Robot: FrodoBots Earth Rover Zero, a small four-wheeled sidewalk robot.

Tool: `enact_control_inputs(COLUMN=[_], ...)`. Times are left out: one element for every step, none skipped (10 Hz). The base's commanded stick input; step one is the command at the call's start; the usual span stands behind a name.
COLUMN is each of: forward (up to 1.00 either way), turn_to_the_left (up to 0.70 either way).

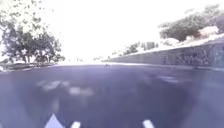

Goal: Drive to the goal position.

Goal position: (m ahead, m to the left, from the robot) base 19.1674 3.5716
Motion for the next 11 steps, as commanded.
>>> enact_control_inputs(forward=[0.7,0.7,0.7,0.7,0.7,0.7,0.7,0.7,0.7,0.7,0.7], turn_to_the_left=[0.0,0.0,0.0,0.0,0.0,0.0,0.0,0.0,0.0,0.0,0.0])
